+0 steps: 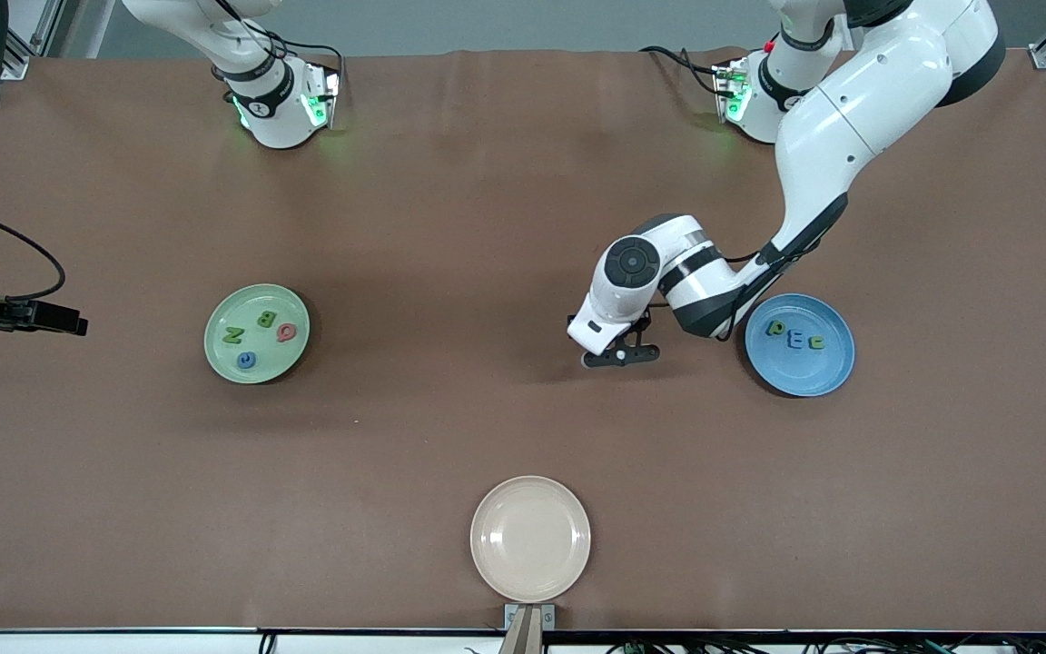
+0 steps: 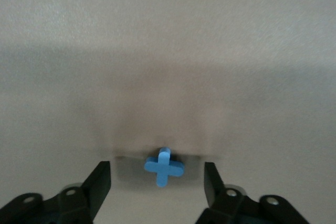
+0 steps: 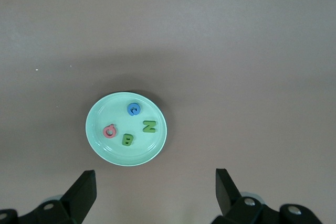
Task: Sort upper and lower case letters into plates
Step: 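Grasp the blue x with the left gripper while the right arm withdraws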
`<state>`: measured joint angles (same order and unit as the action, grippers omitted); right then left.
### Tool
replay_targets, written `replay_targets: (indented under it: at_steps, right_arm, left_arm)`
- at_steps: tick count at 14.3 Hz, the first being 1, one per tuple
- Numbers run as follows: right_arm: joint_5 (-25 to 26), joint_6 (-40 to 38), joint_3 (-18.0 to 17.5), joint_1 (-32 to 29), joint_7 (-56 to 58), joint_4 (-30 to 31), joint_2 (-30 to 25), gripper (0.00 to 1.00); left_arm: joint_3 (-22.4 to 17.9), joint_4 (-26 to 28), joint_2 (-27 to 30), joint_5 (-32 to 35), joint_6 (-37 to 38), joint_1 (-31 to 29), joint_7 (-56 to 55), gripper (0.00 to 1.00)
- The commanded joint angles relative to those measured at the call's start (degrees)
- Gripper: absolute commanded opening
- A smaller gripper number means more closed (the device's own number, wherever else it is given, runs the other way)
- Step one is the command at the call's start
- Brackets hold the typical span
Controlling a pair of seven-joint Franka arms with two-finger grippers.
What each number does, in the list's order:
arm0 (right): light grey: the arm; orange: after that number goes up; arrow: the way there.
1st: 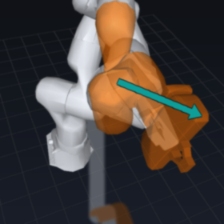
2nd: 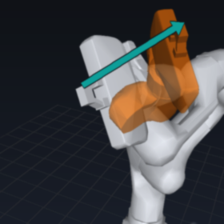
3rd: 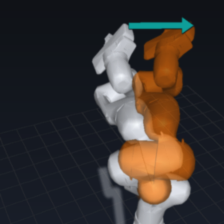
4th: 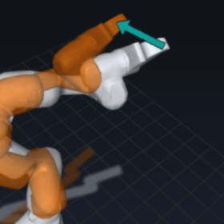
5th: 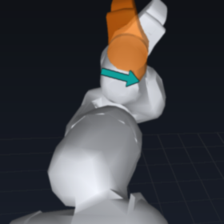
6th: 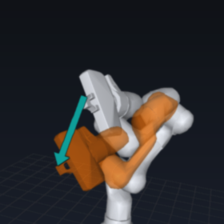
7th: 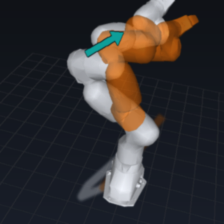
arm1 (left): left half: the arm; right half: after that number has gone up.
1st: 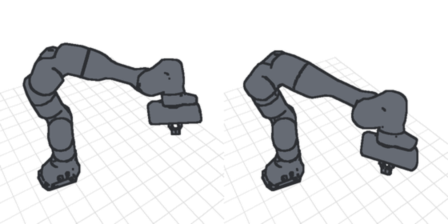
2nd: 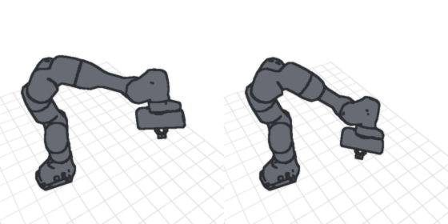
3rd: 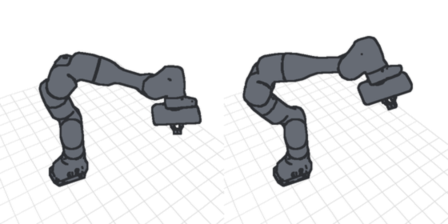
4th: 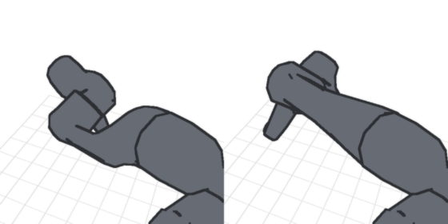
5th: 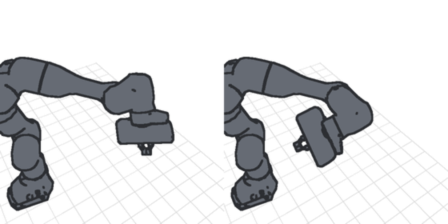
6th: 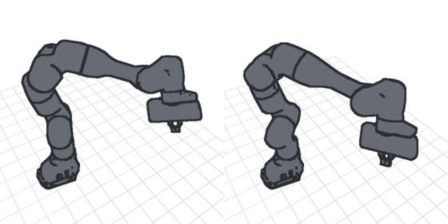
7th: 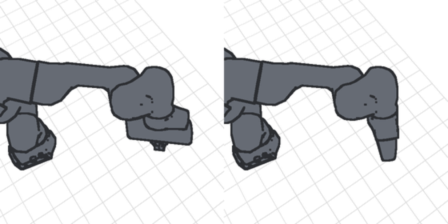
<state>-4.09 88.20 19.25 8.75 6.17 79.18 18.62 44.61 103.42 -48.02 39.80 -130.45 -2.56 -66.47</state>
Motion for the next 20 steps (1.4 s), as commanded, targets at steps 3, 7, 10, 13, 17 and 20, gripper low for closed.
replay_targets:
  at_steps: [3, 7, 10, 13, 17, 20]
  right_arm:
    - [1.01, -1.10, -0.61, -1.45, 0.42, -4.74, 0.81, 1.00]
    - [0.14, -2.15, -0.79, -1.37, 0.24, -4.83, 0.80, 1.00]
    - [0.40, -3.29, -0.96, -0.76, 0.07, -4.74, 0.54, 1.00]
    - [0.13, -6.62, -0.79, -1.02, -0.11, -4.83, 0.28, 1.00]
    - [0.05, -6.73, -1.31, -0.84, 0.07, -4.57, -1.73, 1.00]
    - [0.31, -6.55, -4.90, -3.55, -0.02, -3.69, -2.88, 1.00]
  left_arm:
    - [-0.49, 1.26, 0.48, 0.90, -0.86, 0.01, 0.55, 0.64]
    - [-0.58, 0.82, 0.48, 0.90, -2.52, 0.19, 0.56, 0.63]
    - [-1.19, 0.91, 0.48, 0.90, -3.58, 0.36, 0.47, 0.58]
    - [-1.19, 0.91, 0.39, 0.90, -3.67, 0.36, 0.47, 0.54]
    - [-1.28, 0.91, 0.39, 0.90, -3.67, 0.45, 0.47, 0.42]
    - [-1.28, 0.91, 0.39, 0.90, -3.67, 0.71, 0.29, 0.33]
